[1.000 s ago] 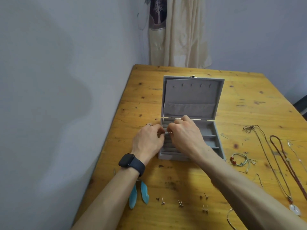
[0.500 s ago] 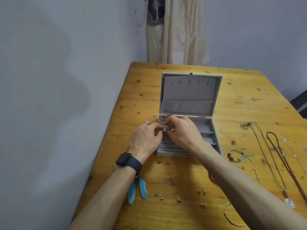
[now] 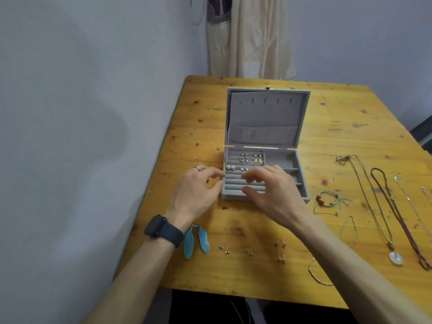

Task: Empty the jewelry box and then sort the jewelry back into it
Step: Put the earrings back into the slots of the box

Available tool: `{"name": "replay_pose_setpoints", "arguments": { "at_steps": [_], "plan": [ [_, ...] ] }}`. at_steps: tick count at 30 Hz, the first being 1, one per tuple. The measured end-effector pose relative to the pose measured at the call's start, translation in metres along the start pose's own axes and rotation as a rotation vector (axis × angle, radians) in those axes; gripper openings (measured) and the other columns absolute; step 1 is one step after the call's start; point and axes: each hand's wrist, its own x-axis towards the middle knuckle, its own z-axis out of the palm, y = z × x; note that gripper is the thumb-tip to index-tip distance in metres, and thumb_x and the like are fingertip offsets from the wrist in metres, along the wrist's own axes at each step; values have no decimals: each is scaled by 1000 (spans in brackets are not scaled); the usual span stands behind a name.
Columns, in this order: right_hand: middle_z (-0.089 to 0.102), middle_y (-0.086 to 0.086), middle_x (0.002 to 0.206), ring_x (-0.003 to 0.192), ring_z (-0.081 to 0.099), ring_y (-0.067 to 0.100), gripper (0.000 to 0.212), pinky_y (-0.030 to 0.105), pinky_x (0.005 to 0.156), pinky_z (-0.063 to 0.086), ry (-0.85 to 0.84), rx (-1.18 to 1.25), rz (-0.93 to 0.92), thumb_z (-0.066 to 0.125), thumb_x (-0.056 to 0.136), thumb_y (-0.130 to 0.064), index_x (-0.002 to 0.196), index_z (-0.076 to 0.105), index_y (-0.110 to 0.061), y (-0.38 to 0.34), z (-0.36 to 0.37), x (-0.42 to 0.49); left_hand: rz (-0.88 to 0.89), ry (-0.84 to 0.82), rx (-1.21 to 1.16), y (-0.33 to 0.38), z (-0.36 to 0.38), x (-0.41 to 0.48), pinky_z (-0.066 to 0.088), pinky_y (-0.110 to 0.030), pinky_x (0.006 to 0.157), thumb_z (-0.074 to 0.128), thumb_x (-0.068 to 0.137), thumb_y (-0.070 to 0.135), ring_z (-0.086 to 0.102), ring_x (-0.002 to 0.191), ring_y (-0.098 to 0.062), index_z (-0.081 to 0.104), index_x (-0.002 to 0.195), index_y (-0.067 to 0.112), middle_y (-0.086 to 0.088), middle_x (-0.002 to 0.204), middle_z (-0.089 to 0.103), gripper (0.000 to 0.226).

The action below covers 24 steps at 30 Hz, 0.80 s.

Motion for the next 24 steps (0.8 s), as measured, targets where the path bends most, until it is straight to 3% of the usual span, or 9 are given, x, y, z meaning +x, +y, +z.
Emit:
{"name": "replay_pose_setpoints", "arguments": {
  "at_steps": [3,9,15,24],
  "plan": [
    [65,-19,93,92,53,7,15,23,78,44,1,32,0,75,85,-35,99,72,-31,-7,-6,-44,9,-33,1,2,-10,-32,42,-16,72,63,92,39,53,93,0,69,105,41,22,98,61,14],
    [64,-18,89,91,48,12,20,29,79,47,0,-32,21,67,84,-51,92,75,-36,-17,23,-110,82,-66,194,-1,0,-97,49,-32,88,65,84,44,53,103,-8,75,96,38,19,101,64,17],
    [66,-9,91,90,49,22,13,42,75,50,82,-80,27,77,79,-39,89,78,-31,-31,52,-125,123,39,208,-2,17,-118,43,-36,88,66,79,45,55,102,-12,77,88,36,16,105,63,17],
    [68,-11,91,93,47,23,9,39,73,46,137,-199,48,74,83,-38,83,79,-30,-41,67,-116,111,69,199,-5,22,-122,44,-39,86,72,87,40,56,100,-15,76,91,30,13,100,66,11]
  ]
}}
